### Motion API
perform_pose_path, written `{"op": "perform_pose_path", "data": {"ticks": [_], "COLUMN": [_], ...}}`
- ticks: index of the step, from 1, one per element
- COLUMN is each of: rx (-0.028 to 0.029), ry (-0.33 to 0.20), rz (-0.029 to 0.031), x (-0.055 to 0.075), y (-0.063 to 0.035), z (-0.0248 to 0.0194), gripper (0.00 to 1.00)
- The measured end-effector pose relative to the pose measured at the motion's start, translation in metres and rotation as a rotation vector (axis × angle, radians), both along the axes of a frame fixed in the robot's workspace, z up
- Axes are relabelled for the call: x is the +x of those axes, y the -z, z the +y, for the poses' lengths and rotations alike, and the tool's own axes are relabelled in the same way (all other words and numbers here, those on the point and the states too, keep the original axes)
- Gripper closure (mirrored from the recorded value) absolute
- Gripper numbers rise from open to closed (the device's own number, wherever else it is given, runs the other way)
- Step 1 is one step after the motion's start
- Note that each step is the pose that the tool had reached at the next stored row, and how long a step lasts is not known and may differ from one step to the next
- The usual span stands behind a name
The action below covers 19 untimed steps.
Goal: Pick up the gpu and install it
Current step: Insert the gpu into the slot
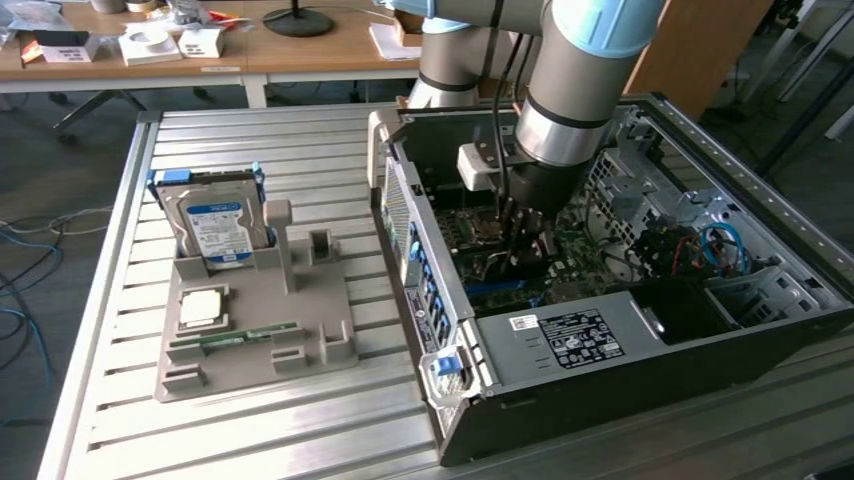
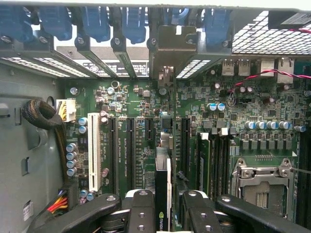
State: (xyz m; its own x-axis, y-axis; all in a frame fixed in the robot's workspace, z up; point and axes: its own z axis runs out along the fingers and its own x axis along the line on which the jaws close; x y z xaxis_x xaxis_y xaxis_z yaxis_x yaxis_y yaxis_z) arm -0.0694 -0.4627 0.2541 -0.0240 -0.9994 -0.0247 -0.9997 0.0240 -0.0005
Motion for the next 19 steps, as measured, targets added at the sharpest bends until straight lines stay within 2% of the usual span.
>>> {"op": "perform_pose_path", "data": {"ticks": [11, 16, 19], "rx": [0.0001, 0.0063, 0.0065], "ry": [0.0, 0.0, 0.0], "rz": [0.0, 0.0, -0.0001], "x": [-0.0001, -0.0001, -0.0001], "y": [0.0013, 0.0013, 0.0018], "z": [0.0, 0.0, 0.0], "gripper": [0.73, 0.73, 0.73]}}
